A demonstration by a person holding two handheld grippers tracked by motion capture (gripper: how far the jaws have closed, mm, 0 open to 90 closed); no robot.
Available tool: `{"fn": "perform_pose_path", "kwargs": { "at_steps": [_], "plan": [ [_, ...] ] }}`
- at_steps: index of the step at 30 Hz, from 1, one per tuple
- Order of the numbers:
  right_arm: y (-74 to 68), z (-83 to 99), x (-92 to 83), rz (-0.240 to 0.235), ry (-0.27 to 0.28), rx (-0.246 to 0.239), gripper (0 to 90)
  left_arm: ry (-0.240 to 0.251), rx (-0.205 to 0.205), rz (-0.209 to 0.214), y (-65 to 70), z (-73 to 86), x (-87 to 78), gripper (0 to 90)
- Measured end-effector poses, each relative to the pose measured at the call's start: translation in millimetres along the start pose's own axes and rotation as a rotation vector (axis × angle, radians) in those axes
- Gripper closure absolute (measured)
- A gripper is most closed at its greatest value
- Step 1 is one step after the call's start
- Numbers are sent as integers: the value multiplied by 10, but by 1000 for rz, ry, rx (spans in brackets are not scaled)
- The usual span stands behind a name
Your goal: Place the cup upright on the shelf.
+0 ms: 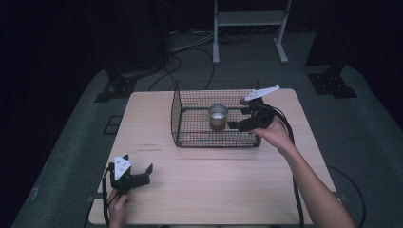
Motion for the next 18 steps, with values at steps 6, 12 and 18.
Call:
{"fn": "perform_pose_path", "kwargs": {
  "at_steps": [6,12,18],
  "plan": [
    [20,146,-43,-2,-6,-3,131,1,3,-2,1,-1,2,0],
    [28,245,-91,-4,-4,3,131,-1,5,-2,3,1,2,0],
    [46,336,-171,-5,10,7,131,0,5,-4,1,0,4,0]
  ]
}}
Point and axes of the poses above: each handheld gripper's, and its own axes: x roughly forward along the jaws, z roughly out of its underside, y roughly to its right, the point moved 8 cm from there along x, roughly forward along the jaws, and after that the axes turned 13 degrees about x, right-handed, at the moved point
